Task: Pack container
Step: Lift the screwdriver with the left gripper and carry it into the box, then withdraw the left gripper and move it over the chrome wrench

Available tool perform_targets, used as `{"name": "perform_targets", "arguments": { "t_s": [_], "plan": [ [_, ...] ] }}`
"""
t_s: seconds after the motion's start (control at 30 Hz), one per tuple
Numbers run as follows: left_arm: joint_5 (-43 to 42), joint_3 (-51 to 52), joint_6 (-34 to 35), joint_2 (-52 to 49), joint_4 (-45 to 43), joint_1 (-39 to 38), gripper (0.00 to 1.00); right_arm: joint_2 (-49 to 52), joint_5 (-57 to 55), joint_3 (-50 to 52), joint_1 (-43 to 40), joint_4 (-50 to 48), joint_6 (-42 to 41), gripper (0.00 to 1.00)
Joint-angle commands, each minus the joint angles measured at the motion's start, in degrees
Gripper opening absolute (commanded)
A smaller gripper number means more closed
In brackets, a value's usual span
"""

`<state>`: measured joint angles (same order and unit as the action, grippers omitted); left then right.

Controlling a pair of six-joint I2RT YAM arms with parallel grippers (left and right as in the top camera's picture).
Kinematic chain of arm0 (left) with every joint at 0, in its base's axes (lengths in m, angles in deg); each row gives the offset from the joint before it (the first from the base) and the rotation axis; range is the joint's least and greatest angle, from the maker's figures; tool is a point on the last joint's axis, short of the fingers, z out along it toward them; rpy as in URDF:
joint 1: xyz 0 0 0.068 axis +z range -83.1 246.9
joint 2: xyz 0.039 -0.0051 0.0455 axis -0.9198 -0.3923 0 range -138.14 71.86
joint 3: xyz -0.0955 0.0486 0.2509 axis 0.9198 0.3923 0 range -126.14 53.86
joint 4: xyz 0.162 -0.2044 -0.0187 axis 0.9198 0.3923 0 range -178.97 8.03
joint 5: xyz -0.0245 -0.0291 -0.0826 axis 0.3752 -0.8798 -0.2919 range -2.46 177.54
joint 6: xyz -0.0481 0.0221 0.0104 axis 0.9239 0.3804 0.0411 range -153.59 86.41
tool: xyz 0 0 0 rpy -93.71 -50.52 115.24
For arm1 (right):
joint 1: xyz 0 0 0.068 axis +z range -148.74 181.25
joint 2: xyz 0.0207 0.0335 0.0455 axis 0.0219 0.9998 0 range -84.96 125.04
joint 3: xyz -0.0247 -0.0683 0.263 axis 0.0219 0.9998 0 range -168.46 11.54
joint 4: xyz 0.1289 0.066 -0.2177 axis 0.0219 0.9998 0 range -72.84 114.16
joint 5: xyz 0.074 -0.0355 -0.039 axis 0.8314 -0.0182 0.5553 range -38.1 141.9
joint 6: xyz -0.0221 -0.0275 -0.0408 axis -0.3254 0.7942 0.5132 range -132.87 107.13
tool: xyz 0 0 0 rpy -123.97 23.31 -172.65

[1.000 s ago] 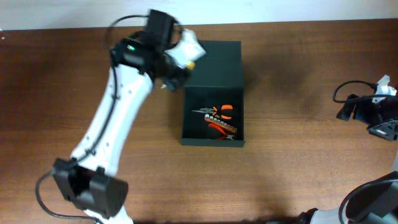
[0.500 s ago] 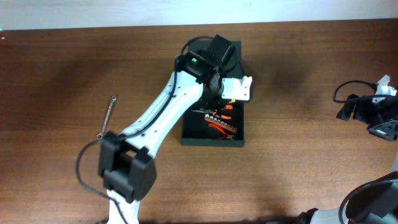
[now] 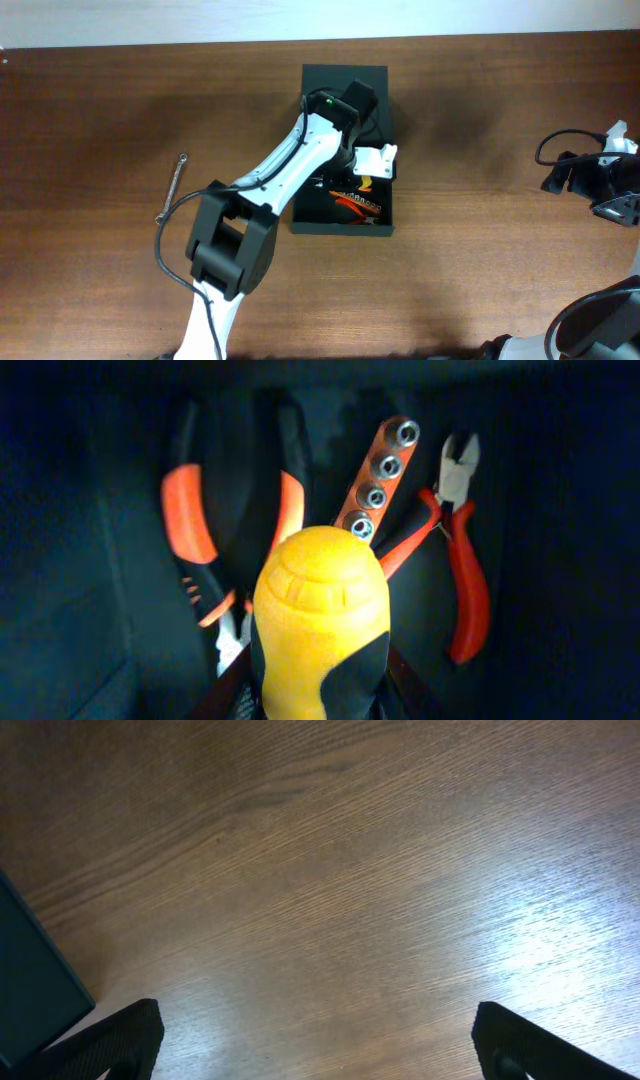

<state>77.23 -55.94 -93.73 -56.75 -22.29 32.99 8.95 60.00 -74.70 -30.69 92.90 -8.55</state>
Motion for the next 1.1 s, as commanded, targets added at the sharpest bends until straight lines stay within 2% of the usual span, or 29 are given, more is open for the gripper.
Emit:
{"name": "perform_targets", "arguments": {
  "t_s": [0.0, 0.13, 0.33, 0.4, 0.53, 0.63, 0.73, 0.87, 1.0, 1.07],
  "plan": [
    [-0.87, 0.04, -0.98, -0.87, 0.28, 0.59, 0.42, -0.7, 0.76, 0.09, 0.15, -0.15, -0.33, 0.99],
    [0.68, -0.11, -0.09, -0.57, 0.35, 0.59, 0.73, -0.7, 0.76, 0.09, 0.15, -0.15, -0.33, 0.99],
    [5.95, -6.01, 8.17, 3.1, 5.4, 0.83, 0.86, -0.7, 0.76, 0.09, 0.15, -0.17, -0.33, 0.99],
    [10.12, -8.5, 12.22, 5.53, 6.19, 1.31, 0.99, -0.7, 0.76, 0.09, 0.15, -0.17, -0.33, 0.99],
    [18.01, -12.07, 17.75, 12.22, 8.46, 3.87, 0.99, -0.7, 0.76, 0.09, 0.15, -0.17, -0.33, 0.98],
    [18.32, -12.35, 19.87, 17.97, 10.19, 8.07, 0.99, -0.7, 0.76, 0.09, 0.15, -0.15, -0.33, 0.99],
    [18.23, -12.35, 25.2, 23.15, 11.28, 15.69, 0.99, -0.7, 0.76, 0.09, 0.15, -0.15, -0.33, 0.99],
    [13.84, -12.35, 30.67, 26.69, 11.74, 29.11, 0.99, -0.7, 0.76, 0.09, 0.15, -0.17, -0.33, 0.99],
    [6.95, -10.84, 30.97, 26.4, 12.85, 40.5, 0.99, -0.7, 0.76, 0.09, 0.15, -0.17, -0.33, 0.99],
    [6.6, -5.49, 30.67, 26.25, 10.54, 45.83, 0.99, -0.7, 0.76, 0.09, 0.15, -0.15, -0.33, 0.99]
  ]
}}
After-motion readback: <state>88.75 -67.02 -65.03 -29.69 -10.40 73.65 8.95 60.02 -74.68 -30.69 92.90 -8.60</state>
